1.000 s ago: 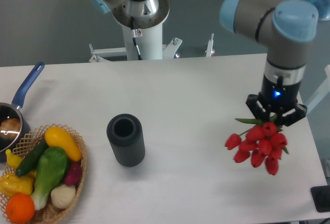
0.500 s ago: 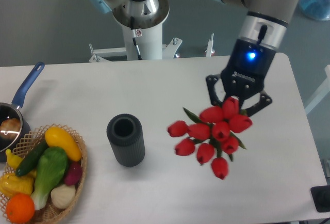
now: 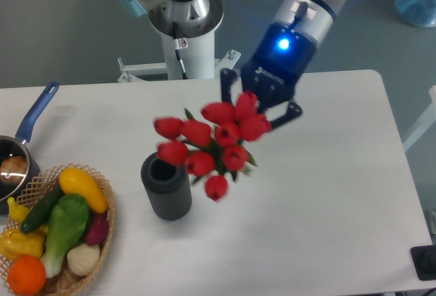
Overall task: Insert the flowers into the vase
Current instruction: 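Carry the tulip bunch over the black vase opening, then lower the tulip stems down into the black vase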
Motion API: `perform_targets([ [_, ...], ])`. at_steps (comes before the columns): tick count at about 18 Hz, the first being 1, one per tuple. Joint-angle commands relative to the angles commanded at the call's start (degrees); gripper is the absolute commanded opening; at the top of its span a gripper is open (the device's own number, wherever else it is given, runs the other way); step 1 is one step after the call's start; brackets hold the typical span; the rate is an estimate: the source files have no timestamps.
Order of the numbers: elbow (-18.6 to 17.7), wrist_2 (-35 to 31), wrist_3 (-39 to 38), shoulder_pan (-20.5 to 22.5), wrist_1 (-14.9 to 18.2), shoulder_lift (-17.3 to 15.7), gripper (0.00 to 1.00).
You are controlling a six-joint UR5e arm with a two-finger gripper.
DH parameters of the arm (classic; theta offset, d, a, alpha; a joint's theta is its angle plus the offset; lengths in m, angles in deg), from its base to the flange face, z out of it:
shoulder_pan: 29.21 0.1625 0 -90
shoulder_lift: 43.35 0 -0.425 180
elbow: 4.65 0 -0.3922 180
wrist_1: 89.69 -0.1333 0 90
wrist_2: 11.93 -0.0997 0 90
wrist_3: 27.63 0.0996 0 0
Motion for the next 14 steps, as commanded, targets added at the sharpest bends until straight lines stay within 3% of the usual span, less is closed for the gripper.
perform_targets([
  [6, -2.55, 3.62, 0.26, 0.0, 0.0, -2.02, 0.0],
  [9, -2.9, 7.41, 0.97, -0.17, 0.0, -2.02, 0.0],
  [14, -2.99, 7.85, 1.14, -0.96, 0.0, -1.32, 0.0],
])
